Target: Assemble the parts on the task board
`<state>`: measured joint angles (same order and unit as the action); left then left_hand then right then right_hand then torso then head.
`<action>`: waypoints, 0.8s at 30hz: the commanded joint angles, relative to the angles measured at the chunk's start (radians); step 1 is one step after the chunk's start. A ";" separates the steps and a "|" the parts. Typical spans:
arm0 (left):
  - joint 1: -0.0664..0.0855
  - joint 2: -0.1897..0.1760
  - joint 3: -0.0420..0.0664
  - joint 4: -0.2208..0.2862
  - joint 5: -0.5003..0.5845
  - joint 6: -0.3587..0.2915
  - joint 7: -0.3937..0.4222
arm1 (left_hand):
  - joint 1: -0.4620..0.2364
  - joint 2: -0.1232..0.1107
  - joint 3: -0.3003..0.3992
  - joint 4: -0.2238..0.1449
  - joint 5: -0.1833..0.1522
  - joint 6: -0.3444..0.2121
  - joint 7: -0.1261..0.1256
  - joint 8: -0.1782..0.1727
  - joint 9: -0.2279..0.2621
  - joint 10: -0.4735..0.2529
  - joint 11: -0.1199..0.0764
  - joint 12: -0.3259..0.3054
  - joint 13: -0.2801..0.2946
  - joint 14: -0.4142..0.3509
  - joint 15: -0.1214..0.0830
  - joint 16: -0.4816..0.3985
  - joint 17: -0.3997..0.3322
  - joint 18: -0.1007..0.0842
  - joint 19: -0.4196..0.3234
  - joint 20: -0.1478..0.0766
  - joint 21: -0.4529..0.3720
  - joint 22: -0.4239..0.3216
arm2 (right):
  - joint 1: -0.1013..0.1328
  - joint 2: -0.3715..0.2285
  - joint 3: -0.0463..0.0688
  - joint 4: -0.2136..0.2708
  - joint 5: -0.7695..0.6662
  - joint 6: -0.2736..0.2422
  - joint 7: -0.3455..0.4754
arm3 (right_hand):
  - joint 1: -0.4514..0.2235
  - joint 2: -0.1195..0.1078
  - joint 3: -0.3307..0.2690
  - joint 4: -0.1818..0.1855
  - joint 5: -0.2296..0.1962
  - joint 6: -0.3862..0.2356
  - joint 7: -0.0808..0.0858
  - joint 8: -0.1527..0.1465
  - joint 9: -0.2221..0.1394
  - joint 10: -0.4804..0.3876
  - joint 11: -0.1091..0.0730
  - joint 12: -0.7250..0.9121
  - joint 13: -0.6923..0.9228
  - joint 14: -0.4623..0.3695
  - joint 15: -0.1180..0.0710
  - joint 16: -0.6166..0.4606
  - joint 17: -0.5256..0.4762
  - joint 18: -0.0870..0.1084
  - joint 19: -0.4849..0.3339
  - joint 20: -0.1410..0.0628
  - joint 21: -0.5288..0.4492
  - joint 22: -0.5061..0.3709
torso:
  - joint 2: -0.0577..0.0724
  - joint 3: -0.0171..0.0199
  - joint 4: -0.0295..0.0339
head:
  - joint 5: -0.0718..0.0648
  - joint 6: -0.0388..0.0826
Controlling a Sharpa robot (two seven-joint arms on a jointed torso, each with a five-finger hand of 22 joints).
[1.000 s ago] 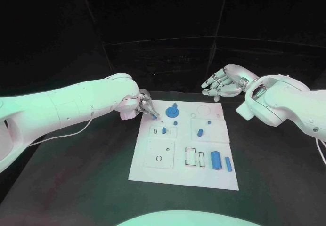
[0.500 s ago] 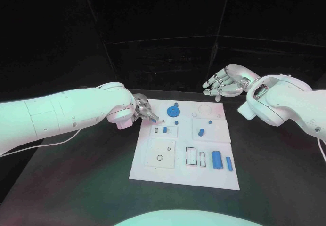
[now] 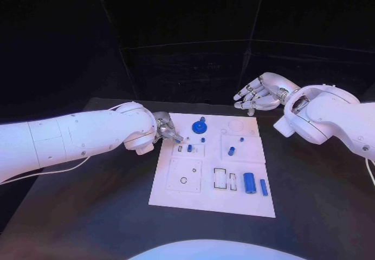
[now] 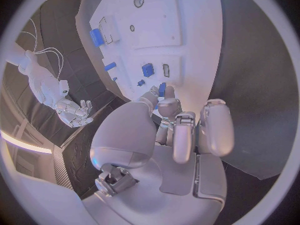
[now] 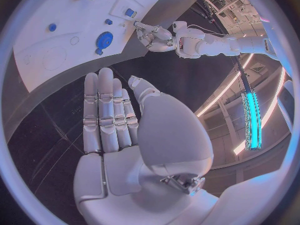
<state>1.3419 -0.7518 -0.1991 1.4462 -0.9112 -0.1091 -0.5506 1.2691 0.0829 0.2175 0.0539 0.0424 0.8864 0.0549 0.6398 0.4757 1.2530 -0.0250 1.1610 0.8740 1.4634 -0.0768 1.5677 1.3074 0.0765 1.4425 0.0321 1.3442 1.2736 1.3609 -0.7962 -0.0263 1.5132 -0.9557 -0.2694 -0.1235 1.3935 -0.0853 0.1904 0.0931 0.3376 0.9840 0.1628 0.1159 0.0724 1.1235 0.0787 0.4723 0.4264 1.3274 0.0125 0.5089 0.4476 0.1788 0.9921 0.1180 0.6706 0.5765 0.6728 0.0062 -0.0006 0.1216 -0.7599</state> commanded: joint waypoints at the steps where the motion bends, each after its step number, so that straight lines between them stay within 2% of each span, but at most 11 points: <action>1: -0.003 0.003 -0.002 0.008 -0.037 -0.004 -0.002 | -0.010 0.002 0.103 -0.099 0.006 0.002 -0.011 0.007 0.053 0.012 -0.003 0.001 0.000 0.107 -0.007 0.003 0.263 -0.008 0.002 -0.006 0.005 0.001 | 0.002 0.001 0.000 0.000 -0.002 0.006 0.004 | -0.005 -0.003 0.000 0.007 -0.002 -0.005 0.002 0.005 -0.001 -0.010 0.000 0.003 -0.002 -0.008 -0.002 -0.006 0.001 0.002 0.001 0.003 -0.004 -0.002 | 0.000 0.0003 0.0003 | -0.001 -0.001; 11: -0.009 0.005 -0.013 0.018 -0.039 0.035 -0.018 | -0.020 -0.005 0.122 -0.100 0.006 0.003 -0.012 0.011 0.056 0.012 -0.003 0.002 0.001 0.107 -0.008 0.003 0.263 -0.008 0.002 -0.007 0.004 0.000 | 0.002 0.003 0.000 -0.001 -0.002 0.006 0.004 | -0.005 -0.003 0.000 0.007 -0.002 -0.005 0.002 0.005 -0.001 -0.010 0.000 0.003 -0.002 -0.008 -0.002 -0.006 0.001 0.002 0.001 0.003 -0.004 -0.002 | 0.000 0.0008 -0.0004 | 0.000 -0.004; 24: -0.010 0.012 -0.016 0.018 -0.040 0.070 -0.030 | -0.021 -0.006 0.126 -0.101 0.006 0.003 -0.012 0.012 0.056 0.012 -0.004 0.001 0.000 0.107 -0.008 0.003 0.263 -0.008 0.002 -0.007 0.003 0.000 | 0.002 0.004 0.000 -0.001 -0.002 0.007 0.005 | -0.005 -0.002 0.000 0.007 -0.002 -0.006 0.003 0.005 -0.001 -0.011 0.000 0.003 -0.002 -0.009 -0.001 -0.007 0.002 0.002 0.000 0.003 -0.005 -0.002 | 0.000 0.0007 -0.0002 | 0.000 -0.007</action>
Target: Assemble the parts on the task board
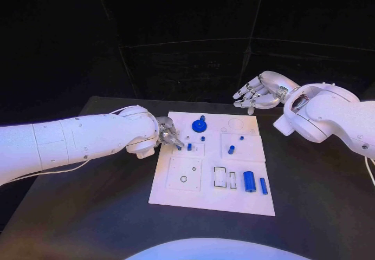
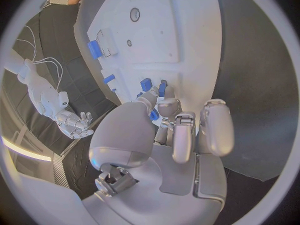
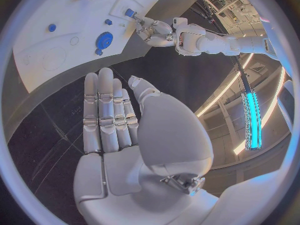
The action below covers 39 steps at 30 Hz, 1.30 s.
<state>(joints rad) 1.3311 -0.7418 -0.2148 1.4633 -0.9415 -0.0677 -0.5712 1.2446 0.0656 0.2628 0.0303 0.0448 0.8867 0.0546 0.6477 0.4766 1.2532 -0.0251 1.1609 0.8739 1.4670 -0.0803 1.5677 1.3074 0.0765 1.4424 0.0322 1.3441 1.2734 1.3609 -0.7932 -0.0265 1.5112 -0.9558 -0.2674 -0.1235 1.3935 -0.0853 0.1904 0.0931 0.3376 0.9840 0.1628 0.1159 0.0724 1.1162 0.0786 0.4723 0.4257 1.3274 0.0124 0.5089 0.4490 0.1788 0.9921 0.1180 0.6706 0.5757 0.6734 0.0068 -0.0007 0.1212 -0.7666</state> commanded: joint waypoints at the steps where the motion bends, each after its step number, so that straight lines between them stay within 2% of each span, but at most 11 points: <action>1: 0.000 0.002 0.000 0.001 -0.009 0.030 -0.010 | 0.003 0.011 0.081 -0.078 0.003 0.002 -0.012 0.004 0.056 0.012 -0.003 0.001 0.000 0.104 -0.004 0.003 0.263 -0.008 0.002 -0.007 0.003 0.000 | 0.002 0.001 0.001 0.001 -0.002 0.005 0.005 | -0.005 -0.002 0.000 0.007 -0.002 -0.006 0.003 0.005 -0.001 -0.003 0.000 0.003 -0.001 -0.009 -0.001 -0.007 0.001 0.002 0.000 0.003 -0.005 -0.001 | 0.000 0.0001 -0.0001 | 0.000 -0.001; 22: 0.000 0.018 -0.001 -0.021 -0.009 0.065 -0.018 | -0.009 0.002 0.098 -0.079 0.003 0.001 -0.012 0.009 0.059 0.012 -0.003 0.002 0.002 0.104 -0.005 0.003 0.263 -0.008 0.001 -0.007 0.003 0.000 | 0.002 -0.001 0.001 0.004 -0.002 0.003 0.007 | -0.004 -0.002 0.001 0.007 -0.002 -0.006 0.003 0.005 0.000 -0.004 0.000 0.003 -0.002 -0.009 -0.001 -0.007 0.002 0.002 0.000 0.004 -0.006 -0.002 | 0.000 0.0005 0.0003 | -0.001 -0.005; 27: 0.000 0.025 -0.001 -0.032 -0.009 0.069 -0.019 | -0.080 -0.024 0.070 -0.039 0.003 0.021 -0.016 0.027 0.067 0.020 -0.005 0.012 0.012 0.104 -0.005 0.003 0.263 -0.008 0.003 -0.007 0.005 0.004 | 0.002 -0.002 0.001 0.005 -0.002 0.002 0.007 | -0.004 -0.002 0.001 0.007 -0.002 -0.006 0.003 0.005 0.000 -0.004 0.000 0.003 -0.002 -0.009 -0.001 -0.007 0.002 0.002 0.000 0.004 -0.006 -0.002 | -0.001 0.0013 -0.0009 | -0.002 -0.004; 39: 0.000 0.040 -0.003 -0.054 -0.009 0.085 -0.028 | -0.109 -0.038 0.044 -0.021 0.003 0.026 -0.021 0.038 0.073 0.022 -0.009 0.017 0.017 0.104 -0.009 0.003 0.263 -0.008 0.004 -0.011 0.005 0.005 | 0.002 -0.004 0.001 0.009 -0.002 0.001 0.007 | -0.004 -0.001 0.001 0.008 -0.002 -0.005 0.003 0.005 0.000 -0.004 0.000 0.003 -0.002 -0.010 -0.001 -0.007 0.002 0.002 0.000 0.004 -0.006 -0.002 | -0.001 0.0012 -0.0009 | -0.006 -0.003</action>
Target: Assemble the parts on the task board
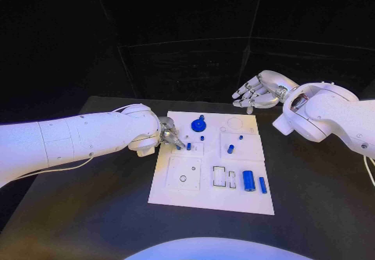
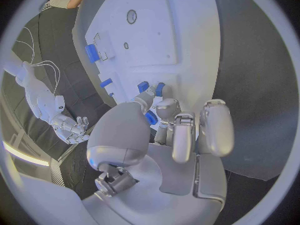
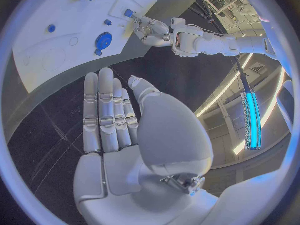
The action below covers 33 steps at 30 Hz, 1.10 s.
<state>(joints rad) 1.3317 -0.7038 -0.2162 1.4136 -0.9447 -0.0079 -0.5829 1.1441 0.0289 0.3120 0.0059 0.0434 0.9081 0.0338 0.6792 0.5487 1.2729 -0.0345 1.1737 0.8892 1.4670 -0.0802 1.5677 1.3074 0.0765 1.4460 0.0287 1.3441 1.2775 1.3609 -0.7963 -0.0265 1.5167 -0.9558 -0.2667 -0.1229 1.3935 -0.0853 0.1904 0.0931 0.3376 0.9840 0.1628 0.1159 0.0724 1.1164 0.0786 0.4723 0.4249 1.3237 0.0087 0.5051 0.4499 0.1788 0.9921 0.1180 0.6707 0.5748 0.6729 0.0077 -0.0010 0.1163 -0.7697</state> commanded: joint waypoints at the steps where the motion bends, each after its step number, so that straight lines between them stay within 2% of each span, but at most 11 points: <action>1: -0.001 0.002 -0.001 -0.006 -0.006 0.026 -0.017 | -0.010 -0.003 -0.007 0.005 0.004 0.005 0.000 0.007 0.002 0.002 0.000 0.005 0.002 0.104 -0.010 0.003 0.263 -0.008 0.000 -0.007 0.005 0.001 | 0.002 -0.001 0.001 0.004 -0.002 0.000 0.006 | -0.004 -0.001 0.001 0.008 -0.002 -0.005 0.003 0.005 0.000 -0.004 0.000 0.003 -0.001 -0.006 0.003 -0.004 0.002 0.002 0.000 0.004 -0.006 -0.001 | -0.001 0.0000 -0.0004 | -0.001 0.000; 9: -0.001 0.007 -0.002 -0.015 -0.006 0.017 -0.020 | -0.037 -0.020 -0.040 0.022 0.004 0.005 0.001 0.014 0.006 -0.004 0.000 -0.001 -0.009 0.104 -0.010 0.003 0.263 -0.008 0.000 -0.009 0.003 -0.001 | 0.002 -0.002 0.001 0.006 -0.002 -0.001 0.007 | -0.004 -0.001 0.001 0.008 -0.002 -0.005 0.003 0.005 0.000 -0.004 0.000 0.003 -0.001 -0.006 0.003 -0.004 0.002 0.002 0.000 0.004 -0.006 -0.001 | 0.000 -0.0003 0.0005 | -0.003 0.002; 23: 0.000 0.006 -0.002 -0.019 -0.006 0.009 -0.022 | -0.102 -0.062 -0.171 0.086 0.004 0.002 0.003 0.027 0.013 -0.008 0.003 0.002 -0.009 0.104 -0.009 0.003 0.263 -0.008 0.000 -0.008 0.002 0.000 | 0.002 -0.006 0.001 0.008 -0.002 -0.004 0.005 | -0.004 -0.001 0.000 0.009 -0.002 -0.005 0.003 0.006 0.000 -0.005 0.001 0.004 -0.002 -0.007 0.003 -0.004 0.003 0.002 0.000 0.004 -0.007 -0.001 | 0.000 -0.0009 0.0006 | -0.005 0.000; 30: -0.001 -0.010 -0.001 -0.008 -0.006 -0.020 0.003 | -0.111 -0.065 -0.226 0.117 0.004 0.000 0.001 0.032 0.016 -0.011 0.001 0.002 -0.012 0.104 -0.011 0.003 0.263 -0.008 0.000 -0.009 0.000 -0.001 | 0.002 -0.008 0.001 0.008 -0.006 -0.009 -0.005 | -0.005 -0.002 0.000 0.010 -0.002 -0.005 0.003 0.006 0.000 -0.005 0.001 0.004 -0.002 -0.007 0.003 -0.004 0.003 0.002 0.000 0.004 -0.008 -0.001 | 0.000 -0.0019 0.0014 | -0.009 -0.002; 33: 0.000 -0.022 -0.001 0.002 -0.004 -0.062 0.037 | -0.116 -0.054 -0.253 0.145 0.005 -0.008 0.002 0.032 0.016 -0.030 0.002 -0.019 -0.045 0.104 -0.010 0.003 0.263 -0.006 -0.003 -0.009 -0.006 -0.008 | 0.002 -0.008 0.001 0.006 -0.007 -0.011 -0.007 | -0.005 -0.002 0.000 0.010 -0.002 -0.005 0.003 0.006 0.000 -0.005 0.001 0.004 -0.002 -0.007 0.003 -0.004 0.004 0.002 0.000 0.004 -0.008 -0.002 | 0.001 -0.0017 0.0005 | -0.010 -0.001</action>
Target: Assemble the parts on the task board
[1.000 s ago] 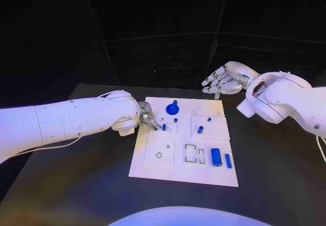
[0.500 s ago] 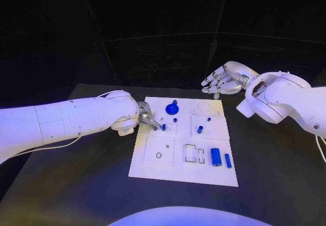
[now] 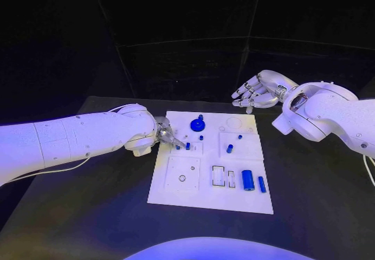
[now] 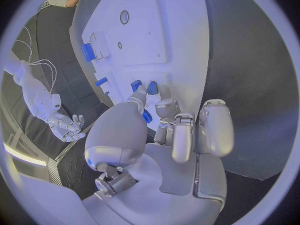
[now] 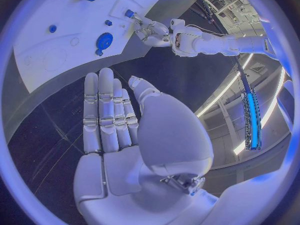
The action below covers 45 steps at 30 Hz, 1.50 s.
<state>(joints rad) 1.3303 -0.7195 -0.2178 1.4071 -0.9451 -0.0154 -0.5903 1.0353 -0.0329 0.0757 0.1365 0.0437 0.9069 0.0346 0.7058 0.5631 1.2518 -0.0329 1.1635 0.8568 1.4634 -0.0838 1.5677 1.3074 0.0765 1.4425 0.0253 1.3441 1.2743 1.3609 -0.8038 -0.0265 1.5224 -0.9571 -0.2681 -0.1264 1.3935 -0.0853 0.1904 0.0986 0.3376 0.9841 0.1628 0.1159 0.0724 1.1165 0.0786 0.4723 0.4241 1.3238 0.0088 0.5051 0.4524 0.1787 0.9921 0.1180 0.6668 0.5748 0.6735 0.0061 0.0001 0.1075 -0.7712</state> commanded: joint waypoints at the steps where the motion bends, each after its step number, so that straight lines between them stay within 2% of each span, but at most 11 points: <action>1: 0.001 -0.010 0.001 0.011 0.000 -0.072 0.060 | -0.007 0.011 -0.023 0.021 0.004 -0.010 0.003 0.005 0.001 -0.014 0.001 -0.014 -0.021 0.107 -0.006 0.003 0.263 -0.006 0.000 -0.006 -0.008 -0.007 | 0.002 -0.001 0.001 0.000 -0.006 -0.010 -0.004 | -0.005 -0.002 0.000 0.004 -0.002 -0.005 0.003 0.006 0.000 -0.005 0.001 0.004 -0.001 -0.007 0.003 -0.004 0.001 0.002 0.000 0.004 -0.004 -0.002 | 0.000 -0.0005 -0.0005 | -0.001 0.001; 11: 0.002 -0.026 0.002 0.022 0.151 -0.220 0.215 | 0.061 0.028 -0.091 0.055 0.005 -0.112 0.047 -0.059 -0.042 -0.173 0.039 -0.171 -0.246 0.107 0.023 0.003 0.263 0.009 -0.037 0.016 -0.074 -0.083 | 0.002 0.004 0.001 -0.004 -0.006 -0.023 -0.004 | -0.005 0.000 0.001 0.006 0.002 -0.005 0.003 0.007 0.000 -0.005 0.001 0.005 -0.002 -0.008 0.003 -0.004 0.003 0.003 0.000 0.005 -0.005 -0.002 | 0.000 -0.0002 0.0000 | -0.004 0.001; 17: 0.003 -0.028 0.002 0.020 0.216 -0.264 0.300 | 0.109 0.018 -0.136 0.060 0.005 -0.181 0.086 -0.108 -0.084 -0.251 0.076 -0.203 -0.268 0.097 0.054 -0.014 0.233 0.025 -0.079 0.043 -0.143 -0.161 | 0.002 0.005 0.000 -0.006 -0.006 -0.024 -0.002 | -0.005 0.000 0.001 0.006 0.002 -0.005 0.003 0.007 0.000 -0.006 0.001 0.005 -0.002 -0.008 0.003 -0.004 0.003 0.003 0.000 0.005 -0.005 -0.002 | 0.000 0.0015 0.0006 | -0.006 0.004; 21: 0.004 -0.018 0.001 0.010 0.206 -0.291 0.395 | 0.214 0.035 -0.126 0.016 0.006 -0.200 0.103 -0.128 -0.114 -0.333 0.095 -0.246 -0.295 0.023 0.071 -0.122 0.059 0.068 -0.200 0.062 -0.331 -0.368 | 0.002 0.005 0.000 -0.006 -0.007 -0.023 -0.002 | -0.005 0.000 0.001 0.006 0.002 -0.005 0.003 0.007 0.000 -0.006 0.001 0.005 -0.002 -0.008 0.003 -0.004 0.003 0.003 0.000 0.005 -0.005 -0.002 | -0.001 0.0019 0.0003 | -0.009 0.008; 22: 0.004 -0.011 0.001 0.004 0.183 -0.302 0.442 | 0.286 0.048 -0.103 -0.020 0.007 -0.204 0.111 -0.139 -0.130 -0.388 0.103 -0.285 -0.319 -0.045 0.079 -0.207 -0.061 0.097 -0.293 0.070 -0.470 -0.511 | 0.002 0.006 0.000 -0.007 -0.007 -0.023 -0.001 | -0.005 0.000 0.000 0.006 0.003 -0.006 0.003 0.007 0.000 -0.006 0.001 0.005 -0.002 -0.008 0.003 -0.005 0.004 0.003 0.000 0.005 -0.005 -0.002 | -0.001 0.0018 -0.0002 | -0.010 0.009; 23: 0.004 -0.005 0.001 -0.001 0.158 -0.308 0.476 | 0.330 0.054 -0.088 -0.043 0.008 -0.205 0.117 -0.148 -0.142 -0.420 0.109 -0.315 -0.338 -0.090 0.084 -0.260 -0.129 0.104 -0.326 0.074 -0.515 -0.550 | 0.002 0.006 0.000 -0.007 -0.007 -0.023 -0.001 | -0.005 0.000 0.000 0.006 0.003 -0.006 0.003 0.007 0.000 -0.006 0.001 0.005 -0.002 -0.008 0.003 -0.005 0.004 0.003 0.000 0.005 -0.005 -0.002 | 0.000 0.0012 -0.0013 | -0.010 0.011; 27: 0.000 0.024 0.001 -0.026 0.014 -0.323 0.576 | 0.447 0.054 -0.035 -0.112 0.008 -0.179 0.126 -0.211 -0.212 -0.472 0.127 -0.462 -0.454 -0.218 0.098 -0.429 -0.331 0.107 -0.361 0.092 -0.592 -0.599 | 0.002 0.008 0.000 -0.007 -0.007 -0.022 0.001 | -0.005 0.000 0.000 0.006 0.003 -0.006 0.003 0.007 0.000 -0.006 0.001 0.005 -0.002 -0.008 0.003 -0.005 0.004 0.003 0.000 0.005 -0.005 -0.002 | 0.000 0.0002 -0.0020 | -0.014 0.016; 30: -0.004 0.047 0.000 -0.045 -0.100 -0.316 0.618 | 0.465 0.017 -0.016 -0.141 0.001 -0.130 0.124 -0.283 -0.283 -0.438 0.127 -0.582 -0.560 -0.218 0.104 -0.486 -0.406 0.111 -0.338 0.090 -0.624 -0.629 | 0.002 0.010 0.000 -0.006 -0.007 -0.022 0.002 | -0.005 -0.001 0.001 0.006 0.004 -0.006 0.003 0.007 0.000 -0.006 0.001 0.005 -0.002 -0.008 0.003 -0.005 0.004 0.003 0.000 0.005 -0.006 -0.002 | 0.000 0.0007 -0.0027 | -0.017 0.020; 35: -0.012 0.084 0.000 -0.083 -0.248 -0.304 0.653 | 0.447 -0.003 0.023 -0.158 0.003 -0.060 0.113 -0.371 -0.365 -0.374 0.128 -0.690 -0.669 -0.111 0.095 -0.391 -0.316 0.106 -0.264 0.088 -0.627 -0.648 | 0.002 0.012 0.000 -0.003 -0.007 -0.029 0.009 | -0.004 0.000 0.001 0.006 0.005 -0.005 0.003 0.007 0.000 -0.006 0.001 0.006 -0.002 -0.008 0.003 -0.005 0.005 0.003 0.000 0.005 -0.006 -0.002 | 0.001 0.0012 -0.0027 | -0.022 0.025; 40: -0.018 0.120 0.000 -0.128 -0.360 -0.259 0.648 | 0.425 -0.014 0.040 -0.163 0.005 -0.031 0.104 -0.411 -0.400 -0.368 0.131 -0.733 -0.713 -0.032 0.095 -0.270 -0.179 0.094 -0.187 0.087 -0.548 -0.578 | 0.002 0.014 0.000 -0.001 -0.007 -0.035 0.013 | -0.004 0.000 0.001 0.006 0.005 -0.005 0.003 0.007 0.000 -0.006 0.001 0.006 -0.002 -0.008 0.003 -0.005 0.005 0.003 0.000 0.005 -0.006 -0.002 | 0.000 0.0007 -0.0008 | -0.023 0.026; 45: -0.025 0.159 -0.001 -0.169 -0.429 -0.215 0.638 | 0.412 -0.021 0.048 -0.166 0.004 0.001 0.101 -0.429 -0.418 -0.357 0.129 -0.755 -0.738 -0.012 0.095 -0.230 -0.137 0.085 -0.151 0.085 -0.493 -0.522 | 0.002 0.018 0.000 -0.001 -0.007 -0.036 0.014 | -0.004 0.000 0.001 0.006 0.005 -0.005 0.003 0.007 0.000 -0.006 0.001 0.006 -0.002 -0.008 0.003 -0.005 0.005 0.003 0.000 0.005 -0.006 -0.002 | 0.001 0.0010 -0.0016 | -0.023 0.027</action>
<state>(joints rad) 1.3052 -0.5653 -0.2190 1.2455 -1.2677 -0.2779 0.0254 1.4561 -0.0572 0.1190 -0.0304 0.0465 0.9027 0.1357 0.2786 0.1464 0.8883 0.0963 0.4118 0.1210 1.4463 0.0099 1.3340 1.1664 0.1707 1.2870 0.1101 0.8466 0.7473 1.3607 -0.7875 -0.0266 1.5186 -0.9611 -0.2883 -0.1251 1.3935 -0.0853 0.1904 0.0985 0.3376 0.9841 0.1628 0.1201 0.0724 1.1165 0.0786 0.4722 0.4232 1.3201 0.0125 0.5052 0.4560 0.1788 0.9921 0.1180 0.6668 0.5736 0.6739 0.0071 -0.0017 0.0836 -0.7448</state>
